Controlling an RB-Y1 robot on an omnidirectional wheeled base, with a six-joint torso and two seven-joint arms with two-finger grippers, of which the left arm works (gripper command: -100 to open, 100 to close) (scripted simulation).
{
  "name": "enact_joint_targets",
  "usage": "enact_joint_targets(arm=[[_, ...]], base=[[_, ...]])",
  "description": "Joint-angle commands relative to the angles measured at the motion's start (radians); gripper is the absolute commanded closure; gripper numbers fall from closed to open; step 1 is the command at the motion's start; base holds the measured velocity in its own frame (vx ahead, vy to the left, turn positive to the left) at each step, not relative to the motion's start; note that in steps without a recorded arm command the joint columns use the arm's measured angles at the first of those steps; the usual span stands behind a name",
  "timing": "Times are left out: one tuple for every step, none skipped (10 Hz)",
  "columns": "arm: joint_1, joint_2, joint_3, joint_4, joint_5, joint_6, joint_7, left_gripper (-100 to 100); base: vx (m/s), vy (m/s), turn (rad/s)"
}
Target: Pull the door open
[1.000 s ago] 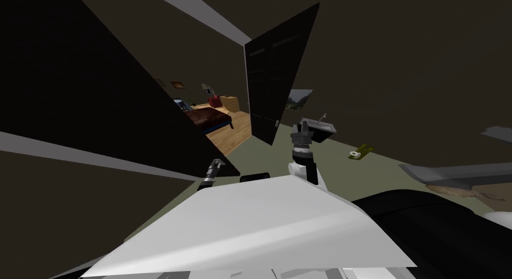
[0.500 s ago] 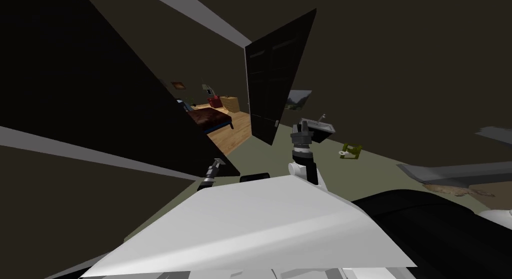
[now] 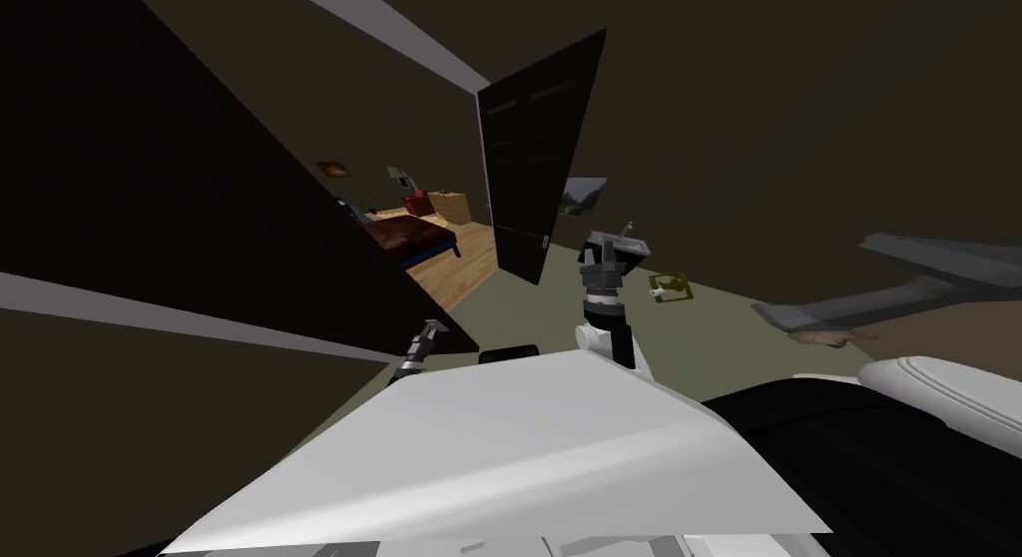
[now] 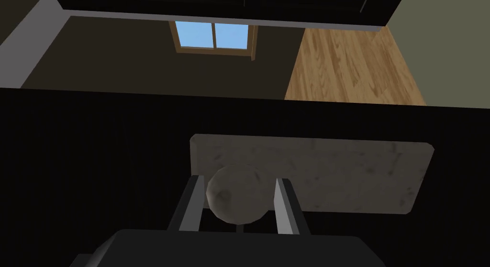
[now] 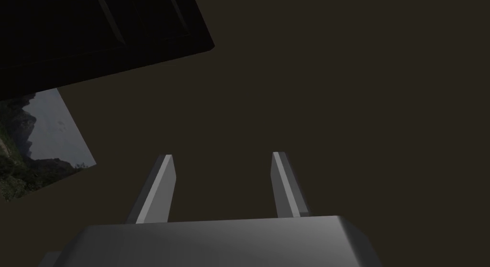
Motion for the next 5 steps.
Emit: enact_joint_targets(arm=[[0.025,0.013,-0.007,0.007,-0.006,-0.033,0.012,100],[0.036,0.022,-0.011,0.013,-0.01,-0.055,0.02,100],[0.046,0.031,-0.016,0.018,-0.014,-0.074,0.028,100],[0.054,0.038,-0.019,0.022,-0.016,-0.09,0.034,100],[0.043,0.029,-0.021,0.028,-0.017,-0.08,0.028,100]], base=[[-0.18,0.076,-0.16],[-0.189,0.118,-0.178],[-0.19,0.093,-0.172],[-0.205,0.084,-0.15],[-0.096,0.036,-0.038]])
